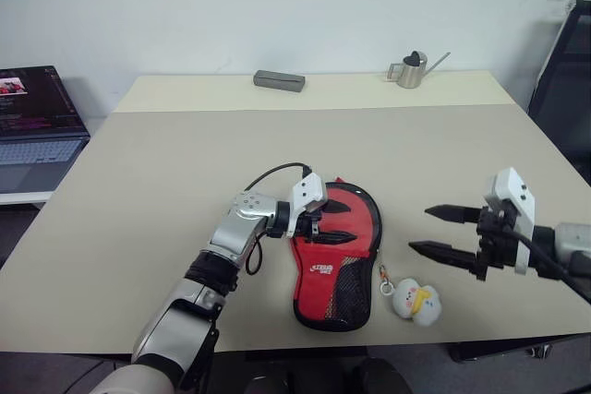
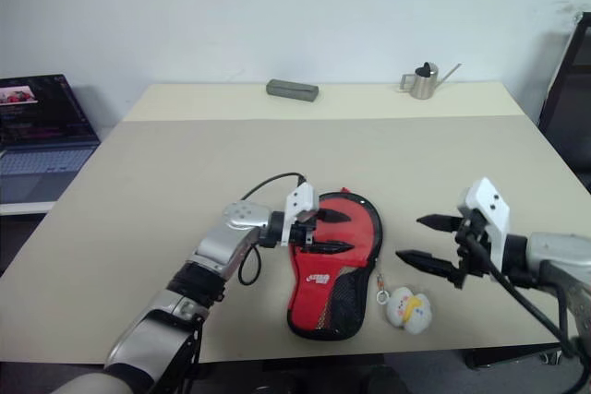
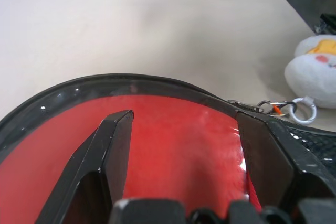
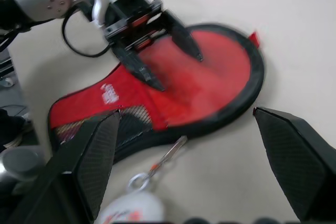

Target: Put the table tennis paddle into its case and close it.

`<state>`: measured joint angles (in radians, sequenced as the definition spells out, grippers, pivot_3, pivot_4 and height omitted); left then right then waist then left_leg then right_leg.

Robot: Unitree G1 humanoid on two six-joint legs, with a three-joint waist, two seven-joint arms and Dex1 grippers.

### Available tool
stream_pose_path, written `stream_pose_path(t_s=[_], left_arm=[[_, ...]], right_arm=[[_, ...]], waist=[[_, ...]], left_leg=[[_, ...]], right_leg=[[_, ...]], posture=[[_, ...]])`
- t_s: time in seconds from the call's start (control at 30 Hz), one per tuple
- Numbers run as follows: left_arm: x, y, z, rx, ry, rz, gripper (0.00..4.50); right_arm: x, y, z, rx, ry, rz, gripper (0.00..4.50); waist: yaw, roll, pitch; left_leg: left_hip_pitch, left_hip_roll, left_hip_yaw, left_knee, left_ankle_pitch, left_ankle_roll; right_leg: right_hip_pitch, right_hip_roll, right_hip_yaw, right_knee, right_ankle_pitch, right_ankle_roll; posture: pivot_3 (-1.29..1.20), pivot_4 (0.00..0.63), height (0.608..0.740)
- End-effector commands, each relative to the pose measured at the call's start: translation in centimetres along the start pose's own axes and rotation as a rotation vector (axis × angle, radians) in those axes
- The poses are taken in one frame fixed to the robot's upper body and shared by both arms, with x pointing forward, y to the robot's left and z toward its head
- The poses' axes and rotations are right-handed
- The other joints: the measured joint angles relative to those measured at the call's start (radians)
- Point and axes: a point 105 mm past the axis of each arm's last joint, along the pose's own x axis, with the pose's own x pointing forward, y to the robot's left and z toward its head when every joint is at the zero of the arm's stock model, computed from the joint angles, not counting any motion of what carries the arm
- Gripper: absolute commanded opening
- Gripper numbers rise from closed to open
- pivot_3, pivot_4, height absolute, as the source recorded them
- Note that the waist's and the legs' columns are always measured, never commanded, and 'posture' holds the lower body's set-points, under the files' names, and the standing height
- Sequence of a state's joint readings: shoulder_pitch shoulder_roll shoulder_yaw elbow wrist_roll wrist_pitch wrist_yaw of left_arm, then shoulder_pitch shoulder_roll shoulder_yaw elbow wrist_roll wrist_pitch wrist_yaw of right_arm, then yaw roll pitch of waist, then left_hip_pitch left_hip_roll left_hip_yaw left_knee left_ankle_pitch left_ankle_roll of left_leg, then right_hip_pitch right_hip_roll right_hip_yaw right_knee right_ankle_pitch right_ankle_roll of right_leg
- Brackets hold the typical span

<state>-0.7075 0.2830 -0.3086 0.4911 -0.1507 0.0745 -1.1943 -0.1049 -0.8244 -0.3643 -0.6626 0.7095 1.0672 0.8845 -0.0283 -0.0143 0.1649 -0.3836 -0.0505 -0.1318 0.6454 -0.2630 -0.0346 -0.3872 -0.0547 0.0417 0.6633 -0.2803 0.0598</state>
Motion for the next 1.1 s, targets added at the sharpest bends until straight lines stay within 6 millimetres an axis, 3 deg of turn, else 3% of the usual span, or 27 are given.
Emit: stream_pose_path(t_s=[0.03,0.17,0.6,0.9,1.1], left_arm=[[0.4,-0.3,0.2,0.05,0.003,-0.036,3.37],[0.5,-1.1,-0.9,0.069,0.036,-0.071,3.37],[0.9,-0.6,-2.3,0.03,0.047,-0.038,3.37],[1.2,-0.8,-2.3,0.032,0.041,-0.048,3.37],[1.0,-0.8,-2.3,0.031,0.039,-0.045,3.37]], right_arm=[[0.0,1.1,0.4,-0.033,-0.023,-0.014,4.43],[0.3,2.5,-0.7,0.001,0.005,0.037,4.43],[0.9,3.3,-3.5,0.049,0.112,0.093,4.43],[1.6,2.3,-7.7,0.111,0.218,0.065,4.43],[1.9,1.8,-9.0,0.12,0.233,0.052,4.43]], waist=[[-0.001,0.0,0.0],[0.001,0.0,0.0],[0.003,-0.001,0.0],[0.003,-0.001,0.0],[0.003,-0.001,0.0]], left_leg=[[0.0,0.0,0.0,0.0,0.0,0.0],[0.0,0.0,0.0,0.0,0.0,0.0],[0.004,-0.001,-0.001,0.001,0.0,0.0],[0.006,-0.002,-0.002,0.001,0.0,0.0],[0.006,-0.002,-0.003,0.001,0.0,0.0]], right_leg=[[0.0,0.0,0.0,0.0,0.0,0.0],[0.0,0.0,0.0,0.0,0.0,0.0],[0.006,0.0,-0.002,-0.001,0.0,0.001],[0.008,-0.001,-0.002,-0.001,0.0,0.002],[0.008,-0.001,-0.002,-0.001,0.0,0.002]], posture=[[0.0,0.15,0.74],[0.0,0.15,0.74],[0.0,0.15,0.74],[0.0,0.15,0.74],[0.0,0.15,0.74]])
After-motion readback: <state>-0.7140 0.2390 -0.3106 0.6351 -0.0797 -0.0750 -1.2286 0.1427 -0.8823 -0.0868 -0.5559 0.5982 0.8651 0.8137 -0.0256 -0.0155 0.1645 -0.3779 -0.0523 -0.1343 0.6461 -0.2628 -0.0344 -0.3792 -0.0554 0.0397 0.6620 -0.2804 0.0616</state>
